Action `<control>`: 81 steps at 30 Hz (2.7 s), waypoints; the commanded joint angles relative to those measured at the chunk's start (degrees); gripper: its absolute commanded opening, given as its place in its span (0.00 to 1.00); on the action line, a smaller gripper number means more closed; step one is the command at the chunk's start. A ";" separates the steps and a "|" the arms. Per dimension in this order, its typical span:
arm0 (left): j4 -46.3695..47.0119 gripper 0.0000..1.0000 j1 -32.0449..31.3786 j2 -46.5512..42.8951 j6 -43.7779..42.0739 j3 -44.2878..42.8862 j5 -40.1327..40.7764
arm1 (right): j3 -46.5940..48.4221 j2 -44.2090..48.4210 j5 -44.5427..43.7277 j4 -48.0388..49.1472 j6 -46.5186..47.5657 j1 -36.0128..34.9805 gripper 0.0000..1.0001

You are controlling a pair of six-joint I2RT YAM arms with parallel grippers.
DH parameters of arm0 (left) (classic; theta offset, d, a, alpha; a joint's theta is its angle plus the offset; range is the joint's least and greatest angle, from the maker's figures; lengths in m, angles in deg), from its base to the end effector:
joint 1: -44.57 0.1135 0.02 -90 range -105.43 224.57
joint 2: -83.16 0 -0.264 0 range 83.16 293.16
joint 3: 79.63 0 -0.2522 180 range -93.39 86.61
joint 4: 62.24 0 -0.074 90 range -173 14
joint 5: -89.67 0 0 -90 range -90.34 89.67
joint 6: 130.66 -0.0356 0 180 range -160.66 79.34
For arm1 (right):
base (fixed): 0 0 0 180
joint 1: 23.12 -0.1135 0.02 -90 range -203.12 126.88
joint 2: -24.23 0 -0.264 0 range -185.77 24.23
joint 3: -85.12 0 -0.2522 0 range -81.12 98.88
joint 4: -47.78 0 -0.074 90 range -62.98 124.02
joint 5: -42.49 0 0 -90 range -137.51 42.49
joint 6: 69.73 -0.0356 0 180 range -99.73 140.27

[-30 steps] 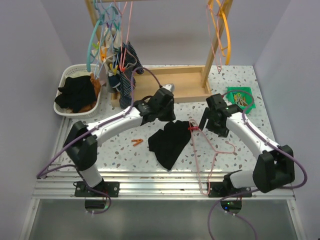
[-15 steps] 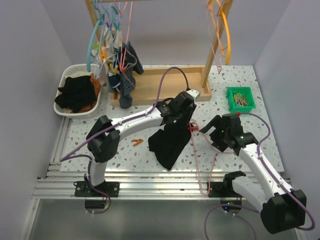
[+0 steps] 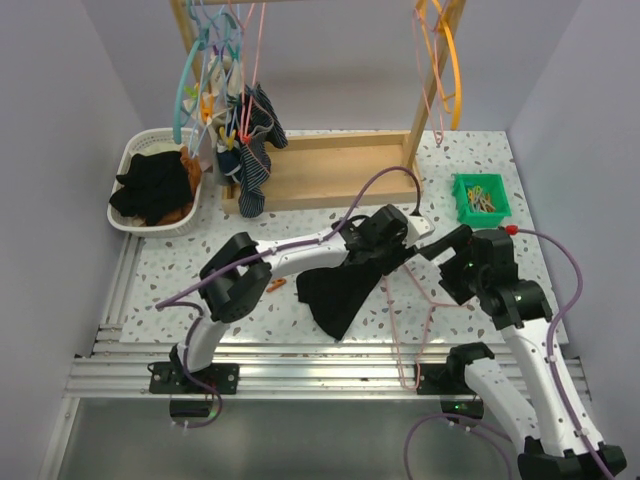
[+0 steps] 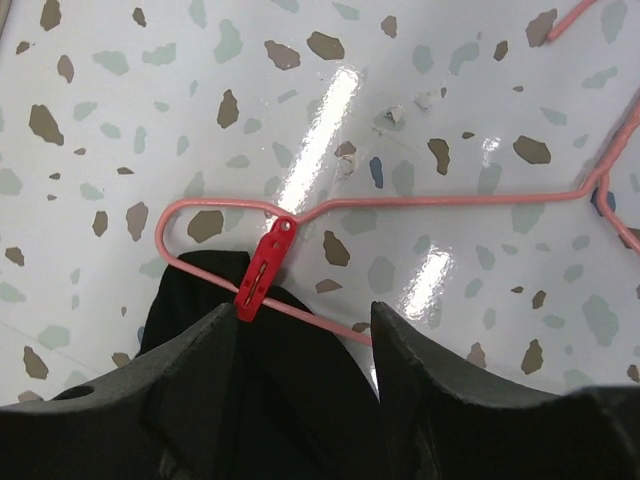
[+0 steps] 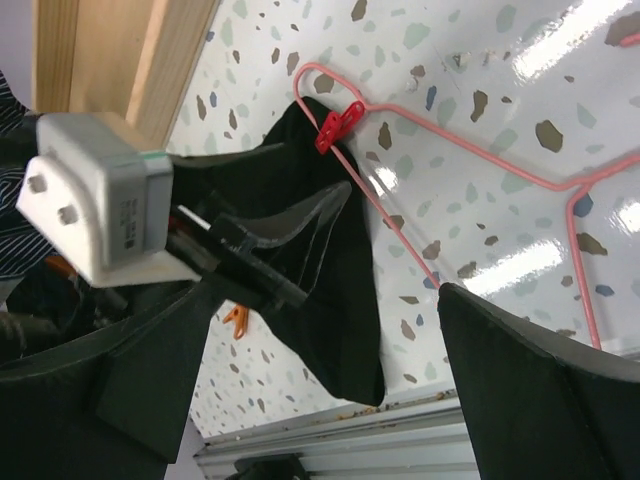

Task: Remove the underwear clipped to the hanger
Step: Remove the underwear from the hanger.

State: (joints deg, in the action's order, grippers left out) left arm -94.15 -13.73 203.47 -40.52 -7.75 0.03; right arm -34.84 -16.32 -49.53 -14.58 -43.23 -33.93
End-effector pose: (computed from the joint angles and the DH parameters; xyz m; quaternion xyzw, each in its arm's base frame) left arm 0.2516 -0.4070 0.2119 0.4465 0.8054 -0.1878 0.3417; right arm 0.1353 0.0245 0.2947 0.4130 0.8182 0.2285 0.3283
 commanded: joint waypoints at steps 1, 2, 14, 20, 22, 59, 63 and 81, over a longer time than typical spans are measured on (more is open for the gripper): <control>3.47 0.60 0.21 1.58 -9.63 -2.75 -4.23 | 3.02 1.44 -1.41 -6.42 -1.62 0.26 0.99; 3.65 0.59 0.21 1.94 -10.50 -2.75 -4.40 | 3.46 1.71 -1.41 -6.51 -1.45 0.17 0.99; 6.02 0.56 2.49 6.16 -18.51 -3.28 -8.18 | 11.02 2.50 -0.88 -10.73 2.07 0.17 0.96; 6.64 0.50 3.90 8.80 -17.37 -6.00 -9.94 | 11.81 2.50 0.26 -10.55 3.39 0.17 0.87; 6.64 0.45 4.07 9.85 -16.49 -7.40 -10.73 | 11.90 2.59 0.18 -10.55 3.74 0.17 0.84; 12.17 0.00 12.24 -5.61 -0.94 2.51 -13.45 | 11.73 4.87 -4.40 -2.92 -0.48 0.17 0.82; 15.85 0.00 14.44 -11.14 3.63 8.48 -15.12 | 10.85 2.86 -0.98 0.51 1.00 0.17 0.84; 39.56 0.00 17.26 -34.79 28.92 31.85 -13.37 | 17.62 -21.50 38.56 7.79 35.22 -0.18 0.77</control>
State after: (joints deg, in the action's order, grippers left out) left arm -66.96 3.28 172.41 -21.72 19.44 -13.74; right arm -19.12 -37.54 -21.07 -10.91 -14.05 -33.97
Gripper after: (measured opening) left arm 0.074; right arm 0.778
